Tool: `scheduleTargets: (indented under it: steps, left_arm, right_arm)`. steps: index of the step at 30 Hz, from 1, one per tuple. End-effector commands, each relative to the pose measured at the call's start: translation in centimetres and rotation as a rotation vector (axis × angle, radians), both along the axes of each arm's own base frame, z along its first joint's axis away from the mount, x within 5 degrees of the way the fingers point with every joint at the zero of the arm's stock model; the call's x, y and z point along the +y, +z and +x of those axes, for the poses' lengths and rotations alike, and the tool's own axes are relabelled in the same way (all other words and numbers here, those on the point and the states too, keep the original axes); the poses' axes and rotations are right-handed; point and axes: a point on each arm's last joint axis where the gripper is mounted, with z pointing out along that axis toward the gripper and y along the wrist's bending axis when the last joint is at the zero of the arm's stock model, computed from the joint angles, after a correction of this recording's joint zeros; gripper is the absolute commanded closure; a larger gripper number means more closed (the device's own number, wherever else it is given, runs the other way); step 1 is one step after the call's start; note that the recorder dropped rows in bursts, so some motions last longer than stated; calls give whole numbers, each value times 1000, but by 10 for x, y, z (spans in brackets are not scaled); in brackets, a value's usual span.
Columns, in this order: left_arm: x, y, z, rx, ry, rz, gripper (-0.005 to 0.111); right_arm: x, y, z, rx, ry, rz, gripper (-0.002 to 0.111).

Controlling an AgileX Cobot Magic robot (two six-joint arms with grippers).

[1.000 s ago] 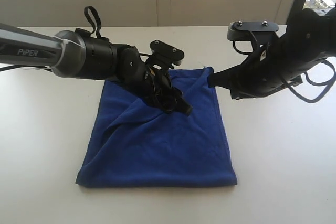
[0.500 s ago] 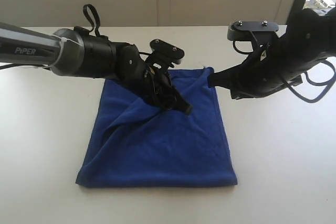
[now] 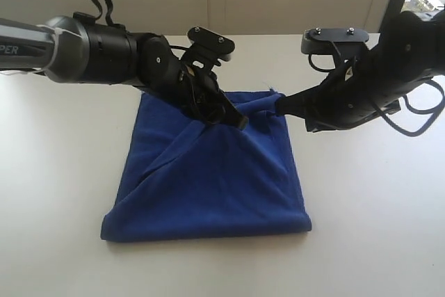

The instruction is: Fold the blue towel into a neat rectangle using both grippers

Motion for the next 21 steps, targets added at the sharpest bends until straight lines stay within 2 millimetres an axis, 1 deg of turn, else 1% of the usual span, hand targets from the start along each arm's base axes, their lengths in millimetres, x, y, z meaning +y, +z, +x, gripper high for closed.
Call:
scheduleTargets:
  steps: [1, 2, 4, 5, 6, 7, 9, 12, 15, 17, 21]
  left_arm:
    - [3, 1, 0, 22, -4, 9, 107]
    - [2, -1, 0, 31, -1, 8, 106]
    - [1, -3, 0, 49, 8, -1, 94]
    - [1, -3, 0, 51, 8, 0, 82]
    - [1, -3, 0, 51, 8, 0, 75]
    - [1, -3, 0, 51, 8, 0, 64]
    - [1, -3, 0, 51, 8, 0, 58]
    - [1, -3, 0, 51, 8, 0, 63]
    - [2, -3, 1, 34, 14, -7, 74]
    - [2, -2, 2, 21, 17, -12, 80]
    - [2, -1, 3, 13, 17, -14, 80]
  right_arm:
    - [-3, 2, -1, -8, -6, -4, 108]
    - [-3, 2, -1, -8, -6, -4, 108]
    - [-3, 2, -1, -8, -6, -4, 108]
    - [-3, 2, -1, -6, -6, -4, 108]
    - [-3, 2, -1, -4, -6, -4, 108]
    - [-3, 2, -1, -2, -5, -5, 108]
    - [-3, 2, -1, 0, -5, -5, 108]
    - [-3, 2, -1, 0, -5, -5, 108]
    - [-3, 2, -1, 0, -5, -5, 108]
    - [-3, 2, -1, 0, -5, -5, 108]
    - [-3, 2, -1, 0, -5, -5, 108]
